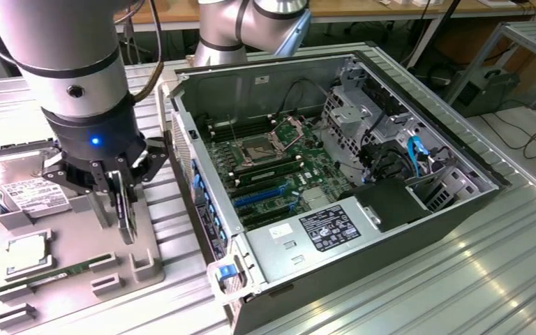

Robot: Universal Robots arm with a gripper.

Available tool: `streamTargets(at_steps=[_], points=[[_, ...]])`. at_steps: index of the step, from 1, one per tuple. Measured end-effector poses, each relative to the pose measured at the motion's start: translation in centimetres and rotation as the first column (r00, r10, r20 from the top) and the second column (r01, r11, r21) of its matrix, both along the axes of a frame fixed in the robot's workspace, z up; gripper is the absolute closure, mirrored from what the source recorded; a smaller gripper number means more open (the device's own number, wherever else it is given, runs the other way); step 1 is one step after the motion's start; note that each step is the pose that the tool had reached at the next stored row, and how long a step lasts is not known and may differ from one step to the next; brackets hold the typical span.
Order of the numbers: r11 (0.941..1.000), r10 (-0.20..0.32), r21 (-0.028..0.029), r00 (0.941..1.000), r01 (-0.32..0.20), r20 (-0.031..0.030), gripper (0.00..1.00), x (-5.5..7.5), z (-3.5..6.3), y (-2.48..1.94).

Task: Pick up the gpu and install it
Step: 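Pick up the gpu and move the gpu toward the slot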

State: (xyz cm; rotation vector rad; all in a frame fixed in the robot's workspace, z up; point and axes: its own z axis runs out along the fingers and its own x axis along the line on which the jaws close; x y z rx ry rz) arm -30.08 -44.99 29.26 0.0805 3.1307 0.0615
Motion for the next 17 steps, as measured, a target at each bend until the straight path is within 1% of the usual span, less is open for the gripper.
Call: streamTargets(at_steps=[1,2,3,17], points=[[1.0,0.0,0.0,1.0,0.0,-0.0007,0.73,0.0,1.18,0.0],[1.0,0.0,0.0,1.0,0.0,-0.001,0.73,0.0,1.94,0.0],[1.0,0.0,0.0,1.0,0.0,-0.001,0.73,0.0,2.21,0.0],[1.0,0.0,0.0,1.0,0.0,-0.0014,0.73,0.0,4.04,0.0]])
